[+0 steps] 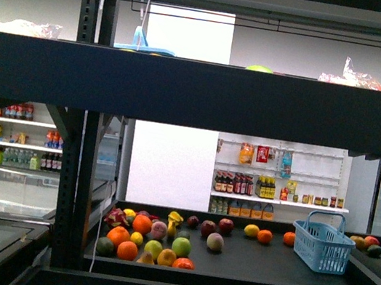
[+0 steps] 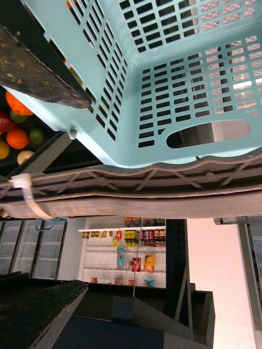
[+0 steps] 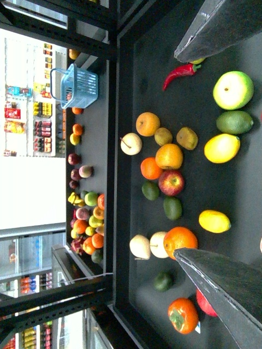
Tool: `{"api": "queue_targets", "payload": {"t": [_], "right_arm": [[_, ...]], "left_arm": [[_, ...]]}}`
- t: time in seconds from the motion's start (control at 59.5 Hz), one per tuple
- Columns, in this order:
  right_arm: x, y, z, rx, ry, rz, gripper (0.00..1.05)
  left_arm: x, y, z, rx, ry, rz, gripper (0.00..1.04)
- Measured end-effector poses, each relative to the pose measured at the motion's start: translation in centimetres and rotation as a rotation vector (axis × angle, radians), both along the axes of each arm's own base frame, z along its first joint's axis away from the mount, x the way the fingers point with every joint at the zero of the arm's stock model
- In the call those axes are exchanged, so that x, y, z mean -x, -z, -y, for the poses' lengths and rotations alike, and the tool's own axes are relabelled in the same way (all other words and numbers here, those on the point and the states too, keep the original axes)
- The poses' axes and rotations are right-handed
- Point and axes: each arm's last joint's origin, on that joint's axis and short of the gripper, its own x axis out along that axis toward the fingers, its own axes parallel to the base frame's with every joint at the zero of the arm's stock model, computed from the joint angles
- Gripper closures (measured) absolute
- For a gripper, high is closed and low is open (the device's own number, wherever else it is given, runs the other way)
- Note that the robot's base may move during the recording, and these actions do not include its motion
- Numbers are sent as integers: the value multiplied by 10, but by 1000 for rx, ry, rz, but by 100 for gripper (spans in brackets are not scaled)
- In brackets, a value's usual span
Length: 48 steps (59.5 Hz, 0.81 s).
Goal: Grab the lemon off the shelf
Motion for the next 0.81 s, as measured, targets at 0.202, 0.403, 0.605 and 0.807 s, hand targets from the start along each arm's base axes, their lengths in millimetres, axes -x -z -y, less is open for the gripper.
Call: {"api": "queue_targets", "payload": {"t": [0.202,0.403,0.605,0.807], "right_arm": [[0,0,0,0,0,0,2],[0,0,0,0,0,0,2],[0,0,0,0,0,0,2],[0,0,0,0,0,0,2]], "left_arm": [[-26,10,-8,28,8,22,8],[-45,7,-11,18,21,41,8],[-49,6,-13,18,11,31,29],[-47,8,-16,3,7,6,68]]}}
